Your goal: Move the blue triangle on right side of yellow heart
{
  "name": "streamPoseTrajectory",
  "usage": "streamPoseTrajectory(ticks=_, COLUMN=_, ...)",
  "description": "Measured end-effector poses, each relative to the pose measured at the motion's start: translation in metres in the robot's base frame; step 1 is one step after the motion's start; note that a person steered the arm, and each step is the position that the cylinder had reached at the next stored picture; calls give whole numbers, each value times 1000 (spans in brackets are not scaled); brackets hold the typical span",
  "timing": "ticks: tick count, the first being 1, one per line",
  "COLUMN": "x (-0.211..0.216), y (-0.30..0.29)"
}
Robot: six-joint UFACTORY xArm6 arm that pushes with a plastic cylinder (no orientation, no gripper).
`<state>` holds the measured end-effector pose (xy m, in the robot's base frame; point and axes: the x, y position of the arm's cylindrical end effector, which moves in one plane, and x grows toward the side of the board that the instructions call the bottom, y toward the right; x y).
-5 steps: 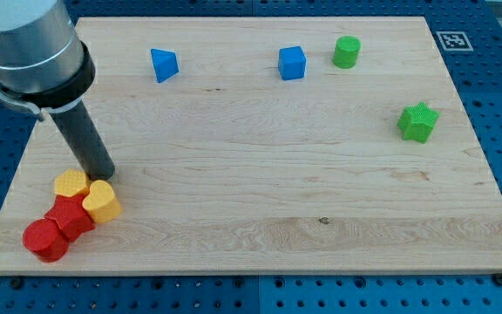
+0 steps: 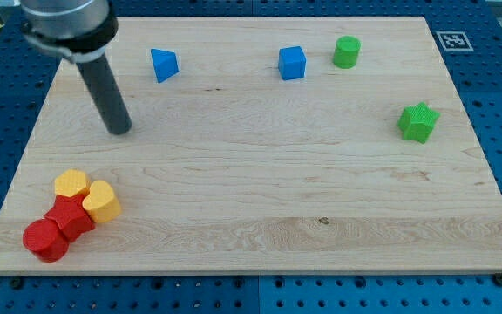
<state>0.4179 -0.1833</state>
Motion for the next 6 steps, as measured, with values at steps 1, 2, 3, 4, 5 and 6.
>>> streamPoseTrajectory(ticks=1, x=-38, y=-4)
streamPoseTrajectory(ticks=2, x=-72, y=-5)
streamPoseTrajectory(ticks=3, x=-117, y=-4)
streamPoseTrajectory(ticks=4, x=-132, y=38)
streamPoseTrajectory(ticks=5, x=-105, y=85)
streamPoseTrajectory(ticks=6, x=-93, y=90)
